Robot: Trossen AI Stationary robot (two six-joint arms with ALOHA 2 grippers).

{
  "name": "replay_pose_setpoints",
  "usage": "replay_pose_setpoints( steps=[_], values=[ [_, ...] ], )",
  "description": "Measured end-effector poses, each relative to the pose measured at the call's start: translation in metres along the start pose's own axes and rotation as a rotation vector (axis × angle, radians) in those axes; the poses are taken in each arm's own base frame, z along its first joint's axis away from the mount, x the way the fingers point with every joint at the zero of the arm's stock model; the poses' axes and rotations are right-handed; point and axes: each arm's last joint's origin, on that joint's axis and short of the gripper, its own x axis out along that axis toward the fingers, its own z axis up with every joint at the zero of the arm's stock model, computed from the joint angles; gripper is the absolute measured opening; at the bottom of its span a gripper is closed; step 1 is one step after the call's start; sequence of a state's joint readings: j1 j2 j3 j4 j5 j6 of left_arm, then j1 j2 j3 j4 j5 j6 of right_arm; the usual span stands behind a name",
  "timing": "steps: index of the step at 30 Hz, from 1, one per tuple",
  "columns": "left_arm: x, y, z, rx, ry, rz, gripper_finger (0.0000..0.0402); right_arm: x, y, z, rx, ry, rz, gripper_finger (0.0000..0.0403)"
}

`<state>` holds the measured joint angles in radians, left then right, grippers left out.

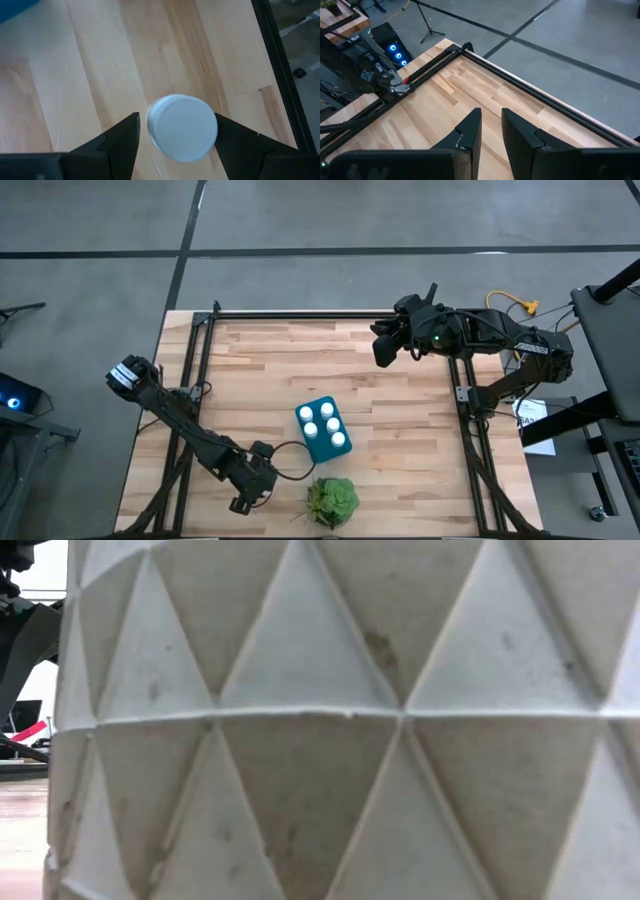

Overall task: Pick and place pill bottles into a basket
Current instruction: Put the medicine bottle into the container

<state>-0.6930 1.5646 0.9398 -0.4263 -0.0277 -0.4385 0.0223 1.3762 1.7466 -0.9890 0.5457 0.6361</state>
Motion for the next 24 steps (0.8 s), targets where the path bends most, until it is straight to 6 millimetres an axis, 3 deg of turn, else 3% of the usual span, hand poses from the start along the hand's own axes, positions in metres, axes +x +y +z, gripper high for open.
replay_pose_setpoints(
  steps=[9,17,24],
  values=[
    [0.0,0.0,0.0,0.002,0.0,0.0,0.0219,0.0,0.0,0.0,0.0,0.0,0.0,0.0068],
    [-0.001,-0.0002,0.0018,0.007,-0.012,-0.005,0.0143,0.0,0.0,0.0,0.0,0.0,-0.001,0.0068],
    [-0.007,0.0018,-0.0005,0.003,0.035,0.017,0.0142,0.0,-0.0001,0.0002,0.001,-0.003,-0.002,0.0068]
  ],
)
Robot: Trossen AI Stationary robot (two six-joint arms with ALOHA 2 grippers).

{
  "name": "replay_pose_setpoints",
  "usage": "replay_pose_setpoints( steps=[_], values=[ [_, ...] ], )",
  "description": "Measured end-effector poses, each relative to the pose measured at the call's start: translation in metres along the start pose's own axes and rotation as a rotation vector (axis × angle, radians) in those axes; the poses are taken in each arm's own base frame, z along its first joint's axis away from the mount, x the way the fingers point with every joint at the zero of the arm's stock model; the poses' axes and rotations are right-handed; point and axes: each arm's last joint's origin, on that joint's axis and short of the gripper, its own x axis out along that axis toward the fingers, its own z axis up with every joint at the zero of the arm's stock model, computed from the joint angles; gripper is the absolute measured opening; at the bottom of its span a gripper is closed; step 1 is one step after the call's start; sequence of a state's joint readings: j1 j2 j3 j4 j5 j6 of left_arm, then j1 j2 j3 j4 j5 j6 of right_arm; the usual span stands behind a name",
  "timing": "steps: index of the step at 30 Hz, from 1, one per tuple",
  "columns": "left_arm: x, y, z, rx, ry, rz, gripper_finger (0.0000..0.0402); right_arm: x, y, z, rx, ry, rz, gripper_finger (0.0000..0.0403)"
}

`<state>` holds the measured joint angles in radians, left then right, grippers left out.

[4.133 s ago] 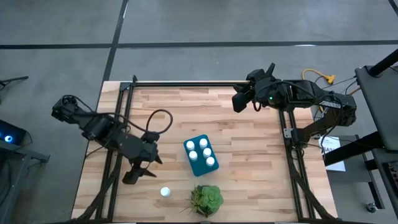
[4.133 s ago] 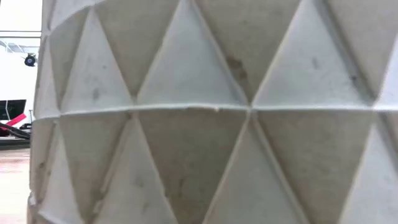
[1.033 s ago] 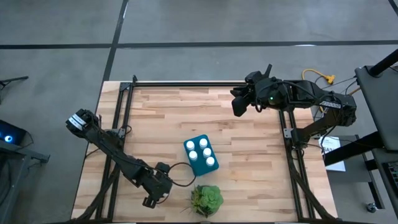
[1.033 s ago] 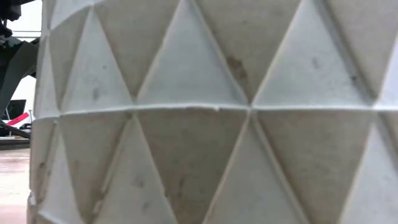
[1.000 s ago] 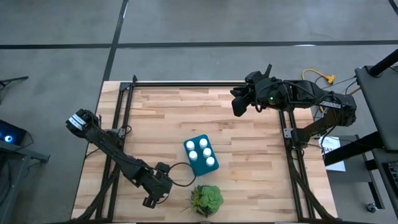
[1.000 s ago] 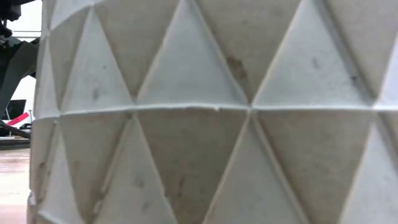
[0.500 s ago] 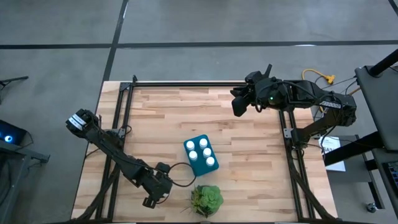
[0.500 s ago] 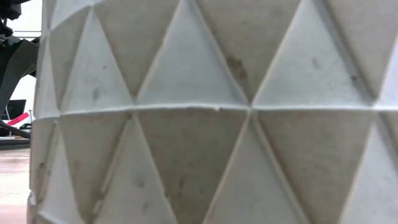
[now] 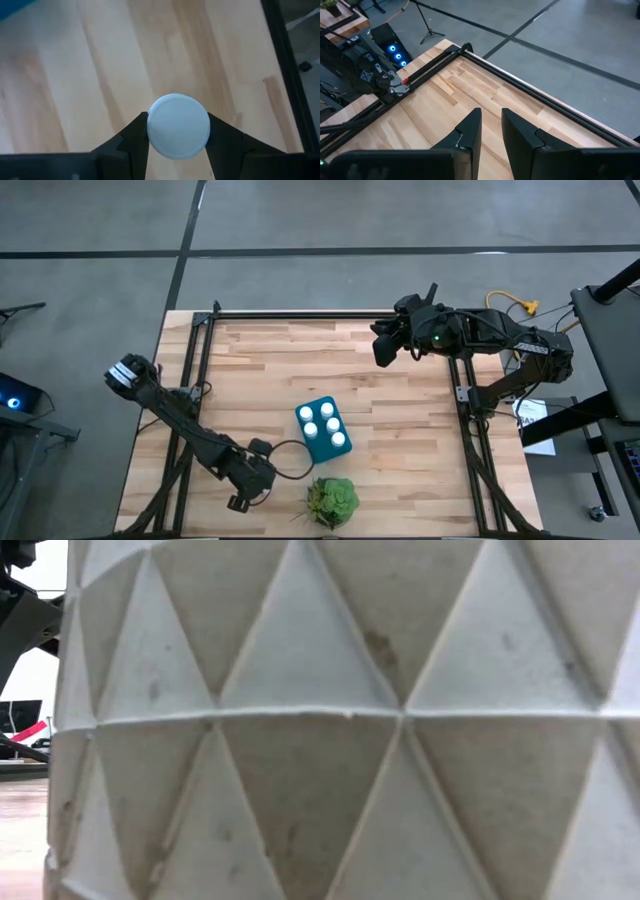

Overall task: Pick and place pill bottles into a basket
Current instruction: Put the medicine bottle into the container

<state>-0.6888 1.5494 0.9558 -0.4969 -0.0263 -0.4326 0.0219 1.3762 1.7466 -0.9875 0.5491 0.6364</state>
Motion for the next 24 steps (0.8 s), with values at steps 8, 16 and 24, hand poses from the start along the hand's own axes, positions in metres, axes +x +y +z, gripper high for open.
replay_pose_setpoints(
  steps=[8,16,24],
  values=[
    [-0.02,0.004,-0.003,-0.014,0.015,0.012,0.0142,0.0,0.0,0.0,0.001,-0.004,-0.002,0.0068],
    [-0.058,0.018,0.003,-0.126,-0.078,0.039,0.0142,0.0,0.0,0.0,0.002,-0.006,-0.002,0.0068],
    [-0.093,0.033,0.021,-0.154,-0.137,0.123,0.0142,0.0,0.001,0.002,0.013,-0.035,-0.011,0.0068]
  ],
)
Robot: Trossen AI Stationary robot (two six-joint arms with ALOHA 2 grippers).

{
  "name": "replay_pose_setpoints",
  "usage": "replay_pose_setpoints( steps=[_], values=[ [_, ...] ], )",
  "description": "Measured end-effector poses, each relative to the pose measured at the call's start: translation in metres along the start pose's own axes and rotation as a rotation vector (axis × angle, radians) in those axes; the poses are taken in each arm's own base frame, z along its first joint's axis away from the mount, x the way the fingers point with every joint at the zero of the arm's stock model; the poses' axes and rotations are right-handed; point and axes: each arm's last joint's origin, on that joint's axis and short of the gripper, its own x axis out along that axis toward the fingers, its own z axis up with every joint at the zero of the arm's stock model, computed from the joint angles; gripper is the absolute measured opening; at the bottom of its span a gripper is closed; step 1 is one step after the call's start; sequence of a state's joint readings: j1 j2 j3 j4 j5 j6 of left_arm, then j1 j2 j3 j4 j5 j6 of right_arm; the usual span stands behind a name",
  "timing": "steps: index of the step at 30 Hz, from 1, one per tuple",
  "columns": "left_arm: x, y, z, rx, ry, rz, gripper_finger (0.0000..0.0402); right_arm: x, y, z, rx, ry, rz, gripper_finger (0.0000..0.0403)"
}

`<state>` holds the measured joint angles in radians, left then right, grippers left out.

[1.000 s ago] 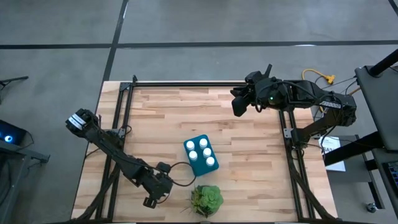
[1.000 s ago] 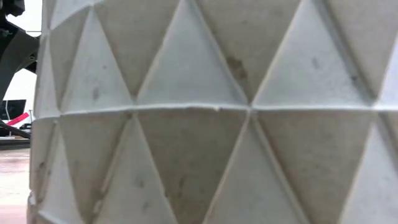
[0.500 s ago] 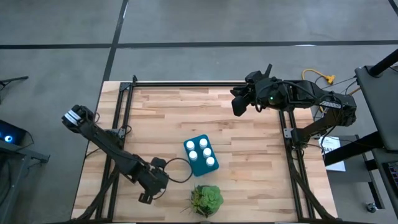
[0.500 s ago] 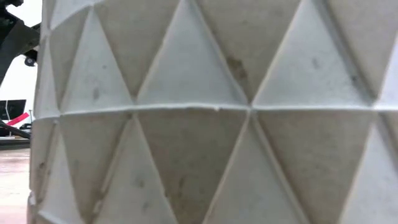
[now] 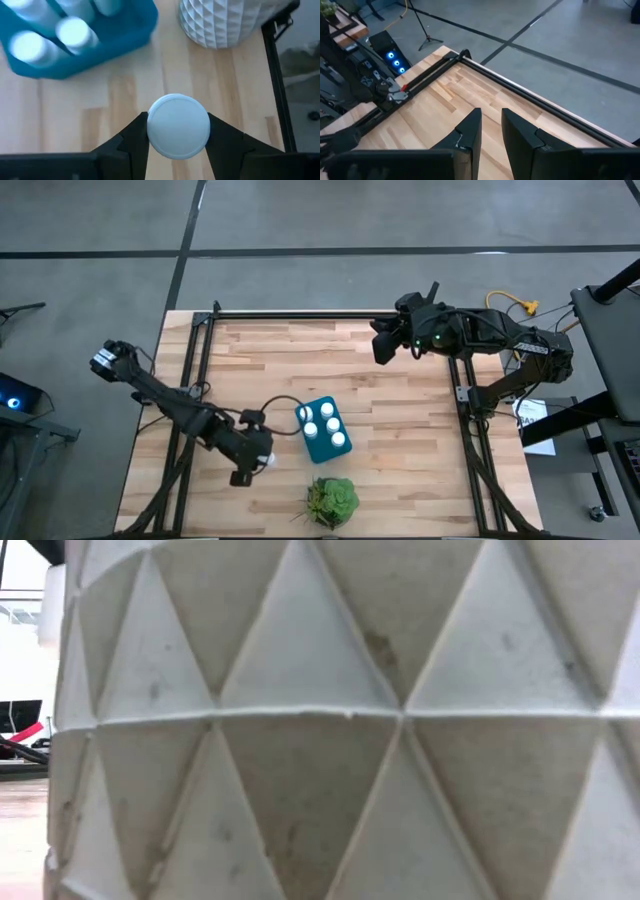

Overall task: Pick and place pill bottles into a basket
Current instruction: Put the medicine bottle into the container

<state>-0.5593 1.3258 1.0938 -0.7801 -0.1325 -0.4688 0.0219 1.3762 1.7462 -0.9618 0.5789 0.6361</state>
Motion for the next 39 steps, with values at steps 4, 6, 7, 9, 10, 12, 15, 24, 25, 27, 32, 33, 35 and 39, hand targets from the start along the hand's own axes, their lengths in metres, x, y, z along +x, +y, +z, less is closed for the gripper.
replay_pose_setpoints(
  steps=[4,6,7,9,10,12,15,24,25,27,32,33,35,39],
  values=[
    [-0.005,0.008,0.011,-0.001,-0.022,0.023,0.0142,0.0,0.001,0.001,0.009,-0.011,0.008,0.0068],
    [-0.007,0.013,0.017,-0.023,-0.036,0.033,0.0142,0.0,0.001,0.001,0.009,-0.011,0.008,0.0068],
    [-0.009,0.016,0.02,-0.035,-0.045,0.038,0.0142,0.0,0.001,0.001,0.009,-0.011,0.008,0.0068],
    [-0.012,0.022,0.027,-0.042,-0.062,0.048,0.0142,0.0,0.001,0.001,0.009,-0.011,0.008,0.0068],
    [-0.013,0.024,0.03,-0.044,-0.068,0.052,0.0142,0.0,0.001,0.001,0.009,-0.011,0.008,0.0068],
    [-0.017,0.029,0.036,-0.049,-0.09,0.058,0.0142,0.0,0.001,0.001,0.01,-0.012,0.008,0.0068],
    [-0.023,0.036,0.047,-0.07,-0.125,0.068,0.0142,0.0,0.001,0.001,0.01,-0.013,0.008,0.0068],
    [-0.013,0.038,0.075,0.018,-0.117,0.096,0.0142,0.0,0.001,0.002,0.014,-0.033,-0.009,0.0068],
    [-0.01,0.038,0.078,0.026,-0.111,0.097,0.0142,0.0,0.001,0.002,0.014,-0.033,-0.009,0.0068],
    [-0.006,0.036,0.084,0.05,-0.109,0.095,0.0142,0.0,0.001,0.002,0.015,-0.033,-0.009,0.0068],
    [0.008,0.036,0.092,0.107,-0.081,0.088,0.0142,0.0,0.001,0.002,0.027,-0.033,-0.008,0.0068],
    [0.01,0.037,0.093,0.114,-0.075,0.086,0.0142,0.0,0.001,0.002,0.026,-0.033,-0.008,0.0068],
    [0.015,0.037,0.095,0.122,-0.086,0.084,0.0142,0.0,0.001,0.002,0.027,-0.033,-0.008,0.0068],
    [0.02,0.042,0.098,0.135,-0.104,0.084,0.0142,0.0,0.001,0.002,0.027,-0.034,-0.007,0.0068]
  ],
)
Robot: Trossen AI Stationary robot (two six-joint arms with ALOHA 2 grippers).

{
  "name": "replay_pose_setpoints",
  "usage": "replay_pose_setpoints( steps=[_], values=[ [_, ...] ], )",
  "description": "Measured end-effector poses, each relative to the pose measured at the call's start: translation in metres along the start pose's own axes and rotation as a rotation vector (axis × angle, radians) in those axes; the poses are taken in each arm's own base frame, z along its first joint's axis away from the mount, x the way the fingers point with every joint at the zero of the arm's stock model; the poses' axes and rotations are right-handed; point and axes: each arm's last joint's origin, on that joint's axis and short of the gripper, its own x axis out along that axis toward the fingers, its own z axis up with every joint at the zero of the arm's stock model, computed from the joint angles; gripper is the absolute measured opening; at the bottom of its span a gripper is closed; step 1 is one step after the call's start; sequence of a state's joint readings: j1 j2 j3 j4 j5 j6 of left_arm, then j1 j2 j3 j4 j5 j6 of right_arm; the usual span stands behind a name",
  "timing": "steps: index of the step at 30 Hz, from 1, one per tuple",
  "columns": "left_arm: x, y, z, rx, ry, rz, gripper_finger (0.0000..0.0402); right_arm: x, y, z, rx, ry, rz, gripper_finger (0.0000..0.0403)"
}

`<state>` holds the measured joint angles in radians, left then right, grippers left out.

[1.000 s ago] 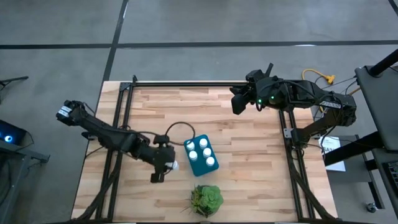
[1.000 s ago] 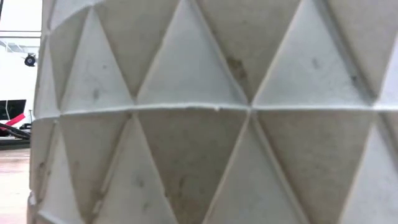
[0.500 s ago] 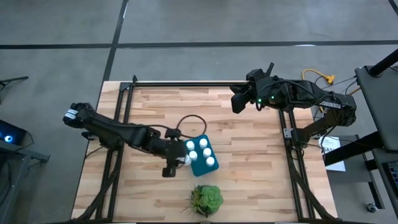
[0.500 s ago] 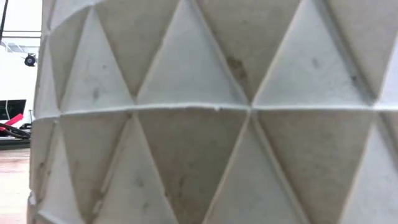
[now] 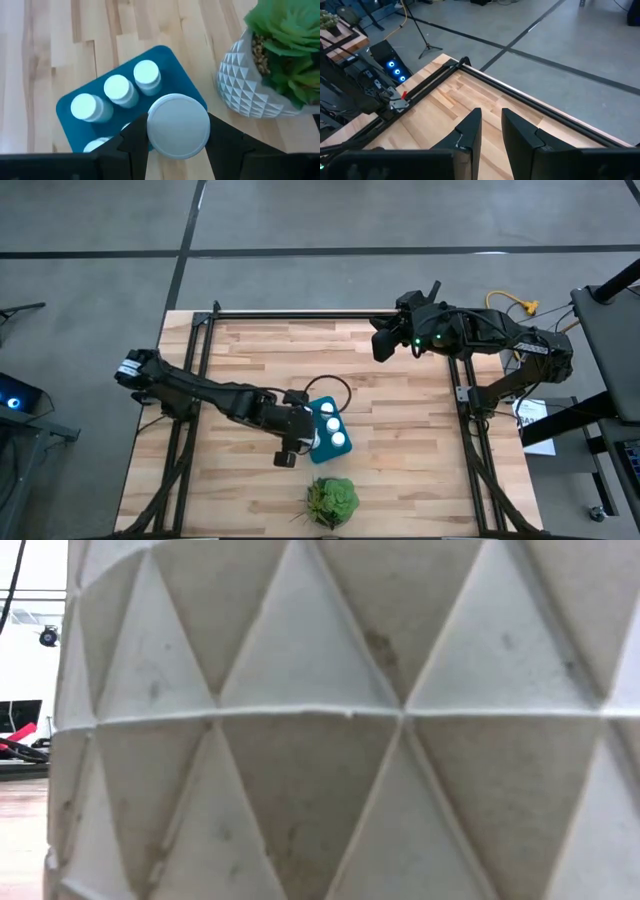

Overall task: Pick and place pill bottles into a basket
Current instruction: Put the medicine bottle into the container

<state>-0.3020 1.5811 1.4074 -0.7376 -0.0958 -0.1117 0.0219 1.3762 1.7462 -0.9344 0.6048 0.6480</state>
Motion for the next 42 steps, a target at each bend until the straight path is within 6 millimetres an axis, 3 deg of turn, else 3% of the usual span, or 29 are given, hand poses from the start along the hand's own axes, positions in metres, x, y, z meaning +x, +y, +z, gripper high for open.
replay_pose_setpoints(
  steps=[9,19,25,34,42],
  values=[
    [0.015,0.021,0.006,0.035,-0.037,-0.022,0.0142,0.0,0.0,0.0,0.027,0.001,0.004,0.0068],
    [0.01,0.044,0.008,0.187,-0.069,-0.098,0.0142,0.0,0.0,0.0,0.042,0.005,0.01,0.0068],
    [0.01,0.051,0.008,0.151,-0.069,-0.091,0.0142,0.0,0.0,0.0,0.042,0.008,0.012,0.0068],
    [0.041,0.034,0.003,0.048,0.012,-0.129,0.0142,0.0,0.0,0.0,0.033,0.007,0.007,0.0068],
    [0.075,0.032,-0.006,-0.01,0.112,-0.094,0.0142,0.0,0.0,0.0,0.031,0.004,0.001,0.0068]
  ],
)
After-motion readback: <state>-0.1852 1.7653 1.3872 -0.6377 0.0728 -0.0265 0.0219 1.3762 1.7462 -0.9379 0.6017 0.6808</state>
